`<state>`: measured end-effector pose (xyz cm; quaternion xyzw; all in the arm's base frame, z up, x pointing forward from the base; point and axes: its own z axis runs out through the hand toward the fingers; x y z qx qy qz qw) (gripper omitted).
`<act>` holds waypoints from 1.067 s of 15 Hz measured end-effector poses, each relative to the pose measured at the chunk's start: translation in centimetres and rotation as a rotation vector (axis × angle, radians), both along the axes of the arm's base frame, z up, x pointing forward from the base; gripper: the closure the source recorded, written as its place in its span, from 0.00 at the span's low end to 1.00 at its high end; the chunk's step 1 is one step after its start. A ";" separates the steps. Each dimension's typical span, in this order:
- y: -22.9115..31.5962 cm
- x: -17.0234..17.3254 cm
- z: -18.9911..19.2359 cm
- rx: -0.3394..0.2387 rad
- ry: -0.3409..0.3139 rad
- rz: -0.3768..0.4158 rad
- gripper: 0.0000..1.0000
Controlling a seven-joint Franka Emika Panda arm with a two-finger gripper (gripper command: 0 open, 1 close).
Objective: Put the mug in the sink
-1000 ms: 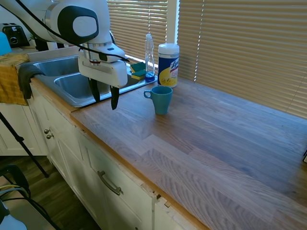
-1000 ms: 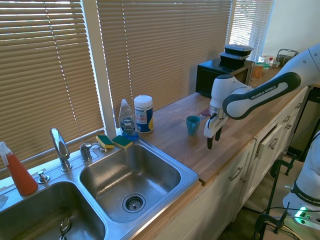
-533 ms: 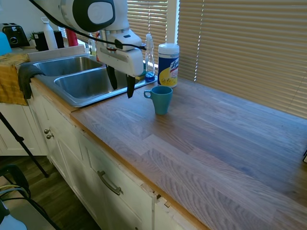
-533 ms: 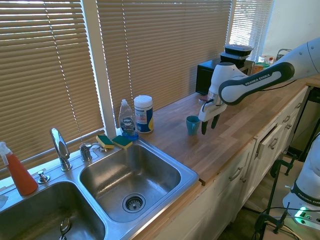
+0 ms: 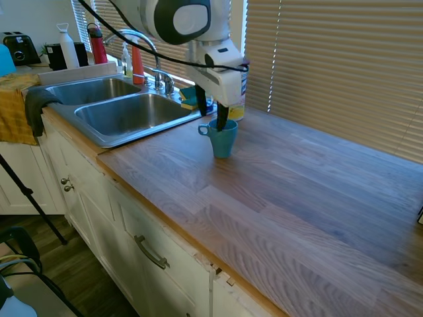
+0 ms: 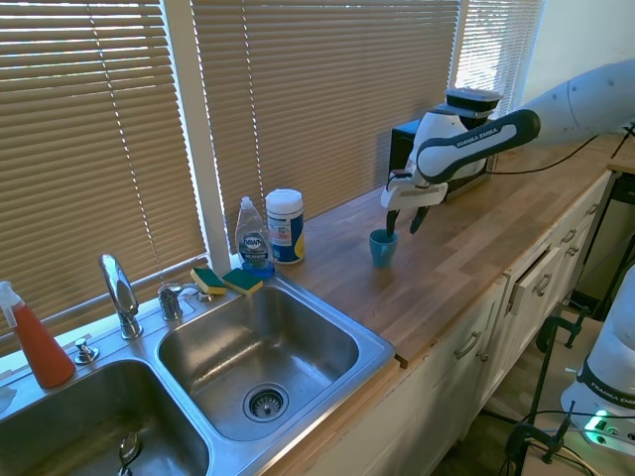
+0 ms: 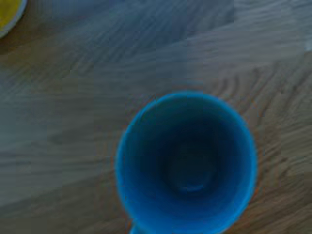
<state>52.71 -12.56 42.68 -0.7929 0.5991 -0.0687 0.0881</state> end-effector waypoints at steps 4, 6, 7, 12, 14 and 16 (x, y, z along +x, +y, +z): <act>-2.0 2.5 -1.8 0.001 0.010 -0.088 0.00; -2.2 3.6 -3.0 -0.002 0.029 -0.116 0.00; -2.3 4.2 -3.8 -0.005 0.041 -0.127 0.00; -2.3 6.0 -7.2 -0.007 0.098 -0.139 1.00; -2.3 6.3 -7.5 -0.003 0.115 -0.139 1.00; -2.4 6.3 -7.6 0.001 0.123 -0.140 1.00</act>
